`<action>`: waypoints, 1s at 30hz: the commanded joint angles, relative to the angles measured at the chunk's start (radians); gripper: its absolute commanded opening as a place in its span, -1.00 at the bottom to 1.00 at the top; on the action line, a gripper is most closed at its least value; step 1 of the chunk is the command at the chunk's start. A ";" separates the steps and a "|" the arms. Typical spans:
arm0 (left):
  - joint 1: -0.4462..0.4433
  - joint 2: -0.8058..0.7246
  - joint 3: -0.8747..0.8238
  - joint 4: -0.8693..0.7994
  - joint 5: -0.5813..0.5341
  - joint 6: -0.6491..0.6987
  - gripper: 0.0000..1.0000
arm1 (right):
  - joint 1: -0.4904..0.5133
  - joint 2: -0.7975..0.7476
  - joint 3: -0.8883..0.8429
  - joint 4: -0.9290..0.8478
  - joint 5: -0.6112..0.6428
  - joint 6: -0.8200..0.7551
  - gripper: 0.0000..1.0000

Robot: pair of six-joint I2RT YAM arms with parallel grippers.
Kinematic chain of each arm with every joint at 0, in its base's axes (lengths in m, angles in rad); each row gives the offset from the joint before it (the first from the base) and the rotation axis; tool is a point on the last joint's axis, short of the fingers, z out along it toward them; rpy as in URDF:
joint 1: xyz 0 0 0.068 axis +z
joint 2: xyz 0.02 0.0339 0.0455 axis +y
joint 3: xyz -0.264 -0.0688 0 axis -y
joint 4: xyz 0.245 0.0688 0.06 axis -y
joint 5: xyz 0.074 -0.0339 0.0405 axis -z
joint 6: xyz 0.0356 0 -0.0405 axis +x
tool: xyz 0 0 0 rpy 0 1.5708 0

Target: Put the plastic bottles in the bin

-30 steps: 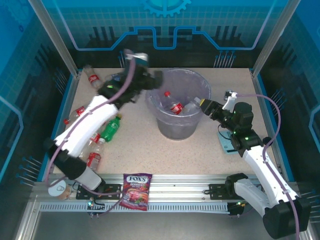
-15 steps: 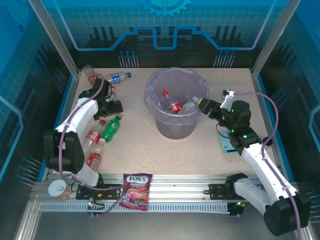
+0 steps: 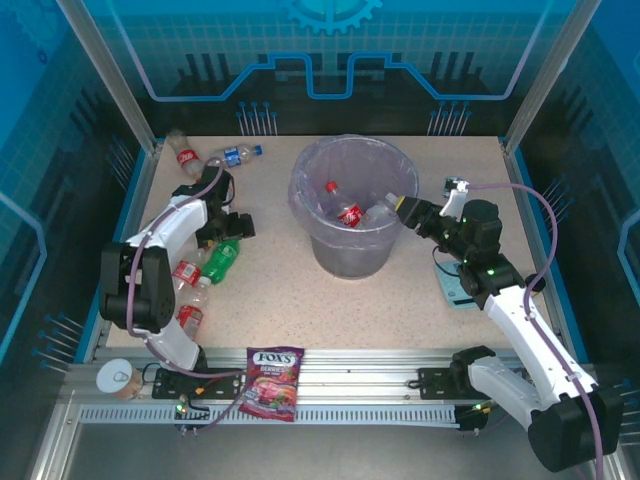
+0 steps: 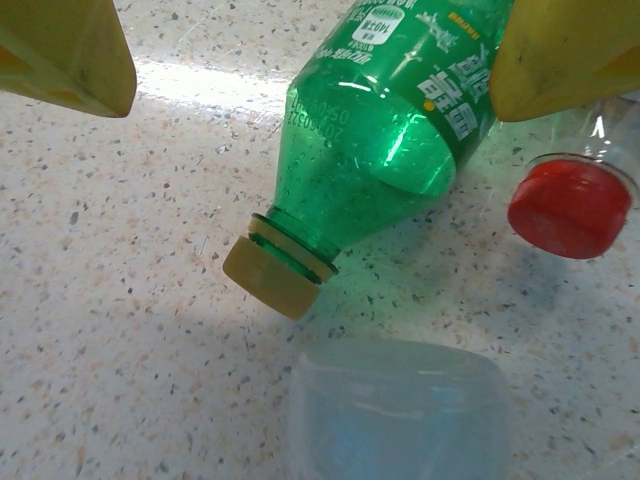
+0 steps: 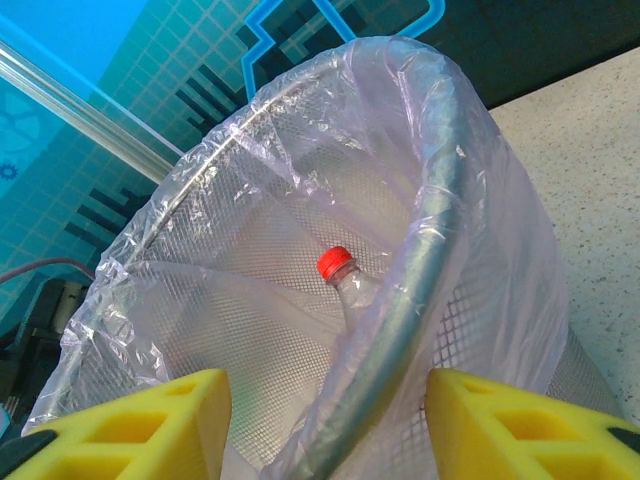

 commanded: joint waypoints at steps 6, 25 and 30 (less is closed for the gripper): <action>-0.031 0.018 -0.044 -0.015 -0.023 -0.012 0.84 | 0.019 -0.028 0.034 -0.067 0.032 -0.036 0.11; -0.172 -0.076 -0.220 0.030 -0.028 -0.201 0.80 | 0.021 -0.042 0.031 -0.080 0.043 -0.047 0.11; -0.199 -0.098 -0.276 0.048 -0.039 -0.231 0.75 | 0.021 -0.034 0.031 -0.074 0.040 -0.046 0.11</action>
